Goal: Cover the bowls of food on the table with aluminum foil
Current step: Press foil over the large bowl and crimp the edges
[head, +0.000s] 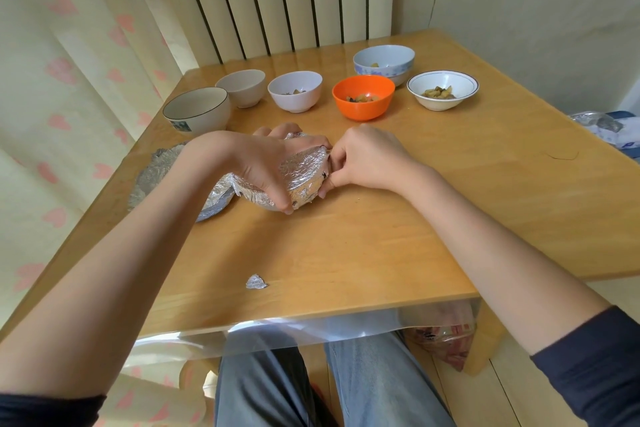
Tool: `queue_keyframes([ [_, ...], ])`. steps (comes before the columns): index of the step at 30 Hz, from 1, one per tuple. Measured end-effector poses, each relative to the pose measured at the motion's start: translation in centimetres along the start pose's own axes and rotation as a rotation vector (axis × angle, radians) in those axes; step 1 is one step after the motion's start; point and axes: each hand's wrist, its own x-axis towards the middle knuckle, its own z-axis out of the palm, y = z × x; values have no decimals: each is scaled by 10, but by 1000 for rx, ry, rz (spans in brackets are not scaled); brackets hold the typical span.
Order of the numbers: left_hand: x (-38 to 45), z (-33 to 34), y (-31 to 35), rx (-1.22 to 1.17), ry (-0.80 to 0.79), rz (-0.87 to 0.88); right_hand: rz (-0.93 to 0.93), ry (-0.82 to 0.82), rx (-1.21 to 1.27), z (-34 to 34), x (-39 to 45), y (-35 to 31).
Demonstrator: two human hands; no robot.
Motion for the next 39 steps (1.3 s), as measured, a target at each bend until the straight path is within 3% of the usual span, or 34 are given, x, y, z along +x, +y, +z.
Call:
queue_keyframes([
  [4,-2,0,2,2,6,-1,8,-42,206,1,-3,12],
  [12,0,-2,2,9,3,-22,47,65,66,-6,7,11],
  [20,4,-8,13,0,-59,-257,92,14,171,4,-19,27],
  [32,-9,-10,-14,-35,-90,26,75,15,211,21,-45,-14],
  [39,-8,-10,-5,-22,-59,-69,150,128,173,25,-45,-33],
])
